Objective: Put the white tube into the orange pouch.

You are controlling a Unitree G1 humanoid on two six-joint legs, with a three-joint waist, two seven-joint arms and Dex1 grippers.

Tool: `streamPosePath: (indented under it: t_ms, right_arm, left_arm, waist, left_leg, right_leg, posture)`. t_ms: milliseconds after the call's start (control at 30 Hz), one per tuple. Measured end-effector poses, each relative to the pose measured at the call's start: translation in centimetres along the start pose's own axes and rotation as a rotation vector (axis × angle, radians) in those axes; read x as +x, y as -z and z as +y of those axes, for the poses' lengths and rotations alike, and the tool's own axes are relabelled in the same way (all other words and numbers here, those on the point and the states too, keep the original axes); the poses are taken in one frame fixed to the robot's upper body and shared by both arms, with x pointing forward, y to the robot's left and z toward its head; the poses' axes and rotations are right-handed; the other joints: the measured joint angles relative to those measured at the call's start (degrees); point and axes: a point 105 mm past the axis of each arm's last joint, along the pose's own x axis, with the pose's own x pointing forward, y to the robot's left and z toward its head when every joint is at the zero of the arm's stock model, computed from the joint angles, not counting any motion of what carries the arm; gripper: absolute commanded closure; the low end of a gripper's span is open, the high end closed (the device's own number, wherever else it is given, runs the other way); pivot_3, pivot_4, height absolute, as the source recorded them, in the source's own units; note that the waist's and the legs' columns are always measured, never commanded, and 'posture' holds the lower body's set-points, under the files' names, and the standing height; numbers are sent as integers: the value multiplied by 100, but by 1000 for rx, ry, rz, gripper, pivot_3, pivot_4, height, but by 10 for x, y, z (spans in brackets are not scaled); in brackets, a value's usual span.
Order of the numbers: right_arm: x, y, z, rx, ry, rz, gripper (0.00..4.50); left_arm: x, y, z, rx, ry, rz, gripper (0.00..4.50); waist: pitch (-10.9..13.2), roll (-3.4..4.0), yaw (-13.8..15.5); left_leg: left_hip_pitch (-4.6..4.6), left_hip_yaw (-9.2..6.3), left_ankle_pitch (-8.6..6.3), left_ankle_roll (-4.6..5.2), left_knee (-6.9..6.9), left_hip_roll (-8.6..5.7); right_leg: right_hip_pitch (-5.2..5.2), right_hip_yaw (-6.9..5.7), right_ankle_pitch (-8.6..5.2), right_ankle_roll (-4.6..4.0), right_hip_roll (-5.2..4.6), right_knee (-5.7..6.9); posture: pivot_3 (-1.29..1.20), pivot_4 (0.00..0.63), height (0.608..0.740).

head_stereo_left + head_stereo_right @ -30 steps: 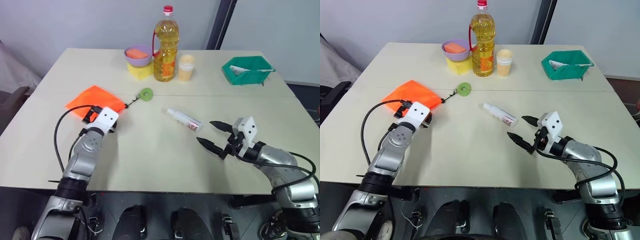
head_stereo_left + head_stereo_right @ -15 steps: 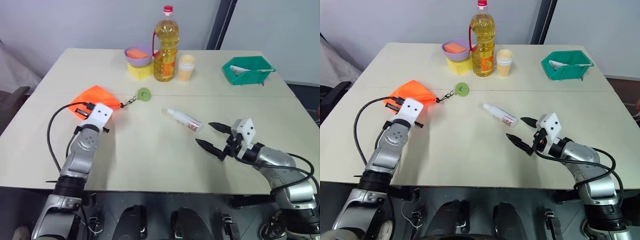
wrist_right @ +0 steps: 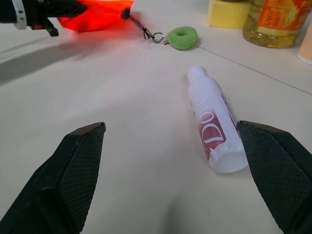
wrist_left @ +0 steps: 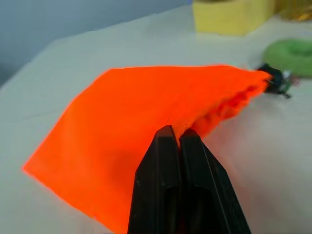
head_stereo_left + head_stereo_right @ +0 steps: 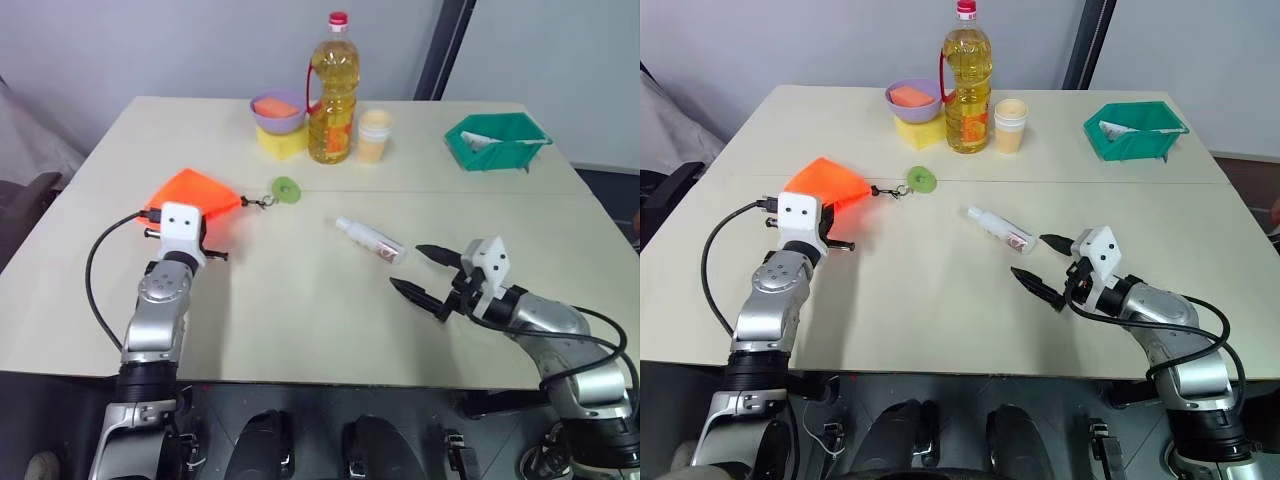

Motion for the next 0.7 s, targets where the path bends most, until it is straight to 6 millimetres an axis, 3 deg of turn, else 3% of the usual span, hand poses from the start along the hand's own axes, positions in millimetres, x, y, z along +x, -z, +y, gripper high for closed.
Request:
streamPosePath:
  t_ms: [67, 100, 167, 267, 700]
  right_arm:
    - [1, 0, 0, 4, 2, -3, 0]
    - [1, 0, 1, 7, 3, -5, 0]
    - [2, 1, 2, 12, 3, -10, 0]
    - [5, 4, 6, 23, 3, -11, 0]
    - [4, 6, 8, 29, 19, -6, 0]
  left_arm:
    - [-2, 3, -3, -28, 29, 14, 4481]
    - [-2, 4, -5, -38, 43, 19, 4222]
    - [-3, 5, -7, -53, 60, 26, 3590]
    - [-3, 4, -4, -34, 70, 30, 2160]
    - [-2, 3, 1, 110, 40, 40, 2160]
  waist:
    - [0, 0, -2]
    - [0, 0, -1]
    - [0, 0, -1]
    - [0, 0, 0]
    - [0, 0, -5]
  left_leg:
    - [0, 0, 0, 0, 0, 0]
    - [0, 0, 0, 0, 0, 0]
    - [1, 0, 0, 0, 1, 0]
    - [0, 0, 0, 0, 1, 0]
    - [1, 0, 0, 0, 1, 1]
  right_leg:
    - [1, 0, 0, 0, 1, 0]
    - [0, 0, 0, 0, 2, 0]
    - [1, 0, 0, 0, 2, 1]
    - [1, 0, 0, 0, 2, 1]
    - [0, 1, 1, 1, 2, 1]
  posture:
    - [0, 150, 737]
    - [0, 150, 737]
    - [0, 150, 737]
    - [0, 150, 737]
    - [0, 150, 737]
